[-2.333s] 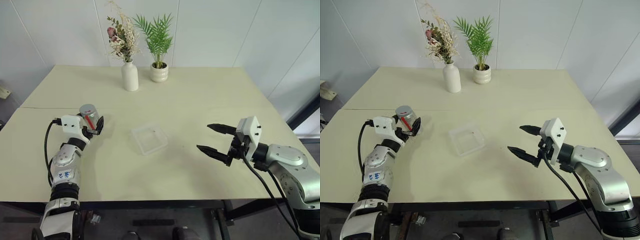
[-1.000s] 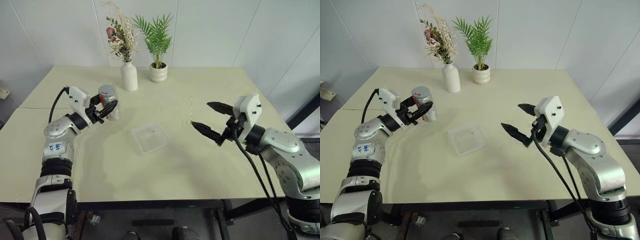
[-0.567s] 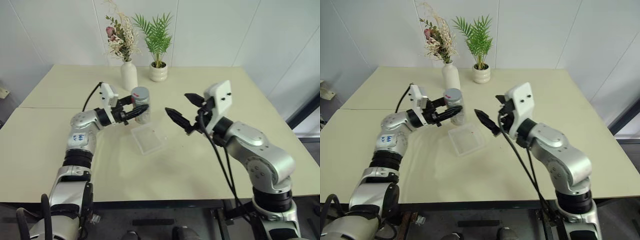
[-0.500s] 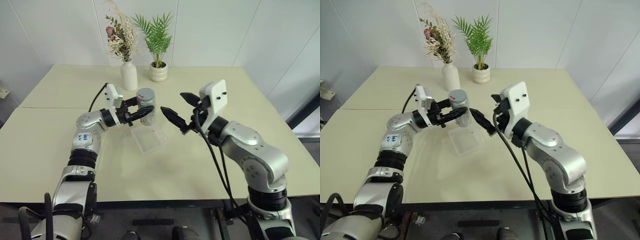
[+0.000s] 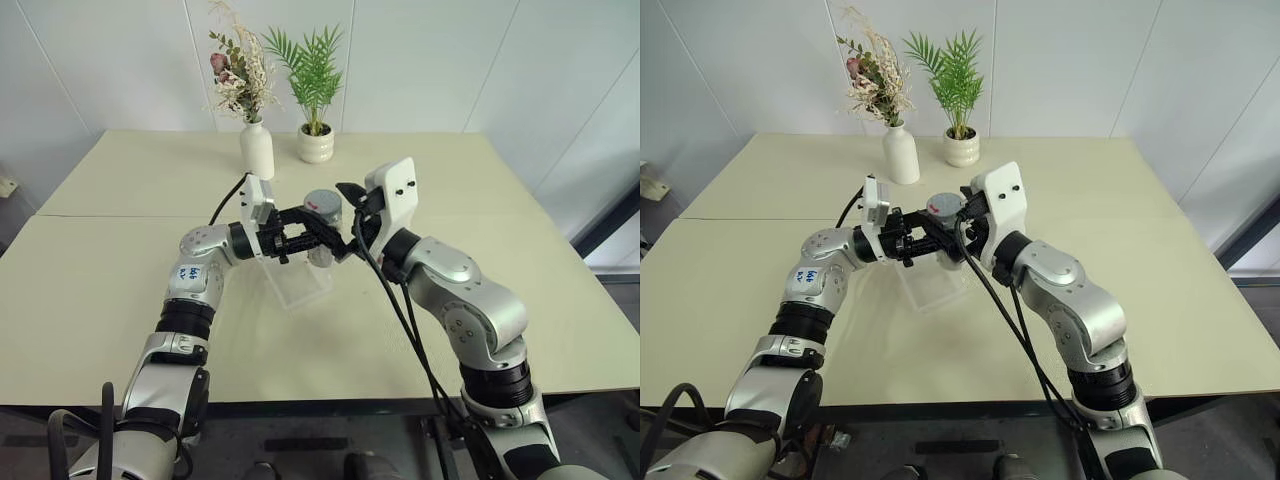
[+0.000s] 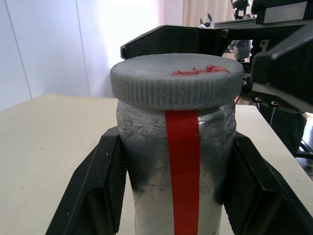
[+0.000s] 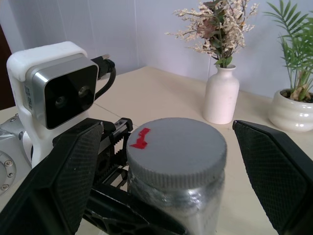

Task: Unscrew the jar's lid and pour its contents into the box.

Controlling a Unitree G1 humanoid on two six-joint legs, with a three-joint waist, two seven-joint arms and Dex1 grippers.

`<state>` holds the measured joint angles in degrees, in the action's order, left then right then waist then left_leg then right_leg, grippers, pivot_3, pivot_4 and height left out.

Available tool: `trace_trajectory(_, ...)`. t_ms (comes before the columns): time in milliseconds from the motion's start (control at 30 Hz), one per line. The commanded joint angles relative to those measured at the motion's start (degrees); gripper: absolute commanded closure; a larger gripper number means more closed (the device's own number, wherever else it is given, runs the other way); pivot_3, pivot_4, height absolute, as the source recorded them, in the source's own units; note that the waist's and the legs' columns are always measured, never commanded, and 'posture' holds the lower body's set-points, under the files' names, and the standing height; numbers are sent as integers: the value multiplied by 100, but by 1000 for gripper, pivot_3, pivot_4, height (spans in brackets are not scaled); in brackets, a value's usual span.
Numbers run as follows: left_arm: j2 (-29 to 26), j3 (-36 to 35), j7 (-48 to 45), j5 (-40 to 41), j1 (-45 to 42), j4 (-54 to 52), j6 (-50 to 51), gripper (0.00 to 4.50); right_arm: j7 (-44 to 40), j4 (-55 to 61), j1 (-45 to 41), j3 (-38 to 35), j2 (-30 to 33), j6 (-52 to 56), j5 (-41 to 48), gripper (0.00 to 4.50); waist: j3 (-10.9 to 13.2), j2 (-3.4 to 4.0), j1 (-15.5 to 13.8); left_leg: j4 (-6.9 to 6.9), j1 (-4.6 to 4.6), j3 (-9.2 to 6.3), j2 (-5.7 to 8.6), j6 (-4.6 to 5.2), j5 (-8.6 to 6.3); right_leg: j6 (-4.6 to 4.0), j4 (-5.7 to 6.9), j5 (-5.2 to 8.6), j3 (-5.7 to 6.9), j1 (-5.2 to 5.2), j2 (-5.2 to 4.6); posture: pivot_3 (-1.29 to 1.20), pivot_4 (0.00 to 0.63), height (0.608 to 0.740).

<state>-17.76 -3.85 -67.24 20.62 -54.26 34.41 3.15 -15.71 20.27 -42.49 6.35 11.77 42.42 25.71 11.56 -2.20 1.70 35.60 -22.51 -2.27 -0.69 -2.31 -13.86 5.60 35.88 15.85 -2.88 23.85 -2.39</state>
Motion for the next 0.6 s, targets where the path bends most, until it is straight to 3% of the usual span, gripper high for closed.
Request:
trace_trajectory(33,16,1,-76,102,-86,-258,-38,2289,-173,-27,-210,62,-9,-205,-127,0,0,0,-3,0,0,0,0,0,0,0,0,0,1,0,0,0,150,740)
trace_trajectory(600,-153,80,-357,-48,-33,-204,-235,2289,-498,-151,-489,53,191,204,-265,0,1,1,-3,-1,-2,0,1,0,0,-1,-2,1,0,2,-1,0,150,740)
